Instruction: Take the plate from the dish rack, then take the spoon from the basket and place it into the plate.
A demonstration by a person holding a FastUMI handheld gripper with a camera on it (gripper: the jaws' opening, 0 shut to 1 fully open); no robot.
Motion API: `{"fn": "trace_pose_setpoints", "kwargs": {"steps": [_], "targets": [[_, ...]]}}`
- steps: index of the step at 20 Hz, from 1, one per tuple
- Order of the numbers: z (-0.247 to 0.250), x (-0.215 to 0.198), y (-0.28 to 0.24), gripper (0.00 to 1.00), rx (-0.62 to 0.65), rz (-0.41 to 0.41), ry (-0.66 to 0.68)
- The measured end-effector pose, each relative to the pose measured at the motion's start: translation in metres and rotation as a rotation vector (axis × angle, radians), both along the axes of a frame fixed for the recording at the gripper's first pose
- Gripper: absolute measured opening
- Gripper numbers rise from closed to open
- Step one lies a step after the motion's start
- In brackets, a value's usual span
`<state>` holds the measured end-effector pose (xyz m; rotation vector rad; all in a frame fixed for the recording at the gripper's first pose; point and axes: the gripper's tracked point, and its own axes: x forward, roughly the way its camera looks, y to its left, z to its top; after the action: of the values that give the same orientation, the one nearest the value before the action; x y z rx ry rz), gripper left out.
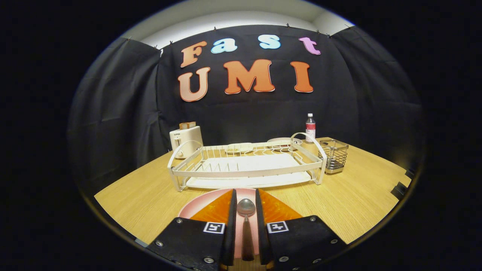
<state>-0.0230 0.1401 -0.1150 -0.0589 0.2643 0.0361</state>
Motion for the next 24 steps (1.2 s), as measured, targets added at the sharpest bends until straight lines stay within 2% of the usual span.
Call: {"fn": "trace_pose_setpoints", "kwargs": {"steps": [1,6,8,10,21,24], "targets": [[0.000,0.000,-0.001,0.33,0.005,0.002,0.002],[0.006,0.000,-0.018,0.84,-0.009,-0.005,-0.008],[0.010,0.001,-0.029,0.92,-0.014,0.001,-0.004],[0.017,0.002,-0.046,0.97,-0.015,-0.007,-0.003],[0.084,0.003,-0.153,0.97,-0.034,-0.127,-0.109],[0.091,-0.004,-0.162,0.97,-0.040,-0.108,-0.122]]}}
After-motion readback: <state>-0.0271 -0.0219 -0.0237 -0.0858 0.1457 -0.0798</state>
